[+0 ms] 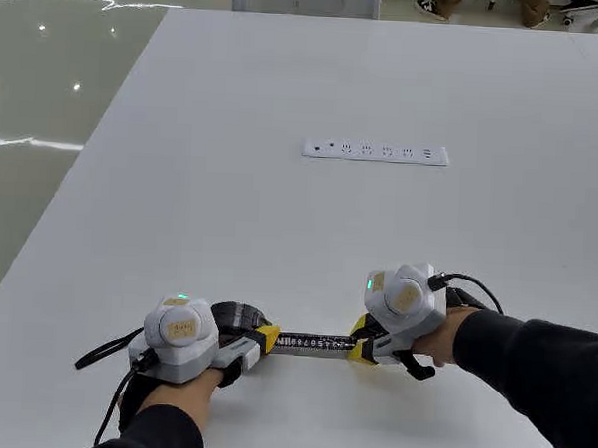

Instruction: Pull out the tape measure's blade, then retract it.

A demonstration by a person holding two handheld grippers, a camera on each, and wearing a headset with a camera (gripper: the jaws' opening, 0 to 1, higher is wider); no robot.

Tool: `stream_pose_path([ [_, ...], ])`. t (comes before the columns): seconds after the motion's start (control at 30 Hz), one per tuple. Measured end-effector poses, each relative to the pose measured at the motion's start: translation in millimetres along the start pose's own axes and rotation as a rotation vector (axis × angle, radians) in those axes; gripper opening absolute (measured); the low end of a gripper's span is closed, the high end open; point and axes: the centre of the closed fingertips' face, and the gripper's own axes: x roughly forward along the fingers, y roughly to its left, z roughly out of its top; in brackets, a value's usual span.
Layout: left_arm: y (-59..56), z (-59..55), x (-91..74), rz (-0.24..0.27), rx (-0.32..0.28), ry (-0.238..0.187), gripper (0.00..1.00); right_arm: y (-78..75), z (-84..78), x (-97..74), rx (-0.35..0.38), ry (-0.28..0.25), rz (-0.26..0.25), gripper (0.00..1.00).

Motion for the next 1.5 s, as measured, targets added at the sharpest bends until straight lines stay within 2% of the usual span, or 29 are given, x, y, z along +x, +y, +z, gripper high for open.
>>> stream_pose_path([
  [1.03, 0.4, 0.5, -0.7, -0.006, -0.013, 0.003, 0.61, 3.1, 18.6, 10.8, 0.013, -0.042, 0.016, 0.12],
  [1.5, 0.4, 0.6, -0.9, -0.011, -0.019, 0.001, 0.61, 4.7, 32.6, 20.4, 0.008, -0.062, 0.026, 0.12],
])
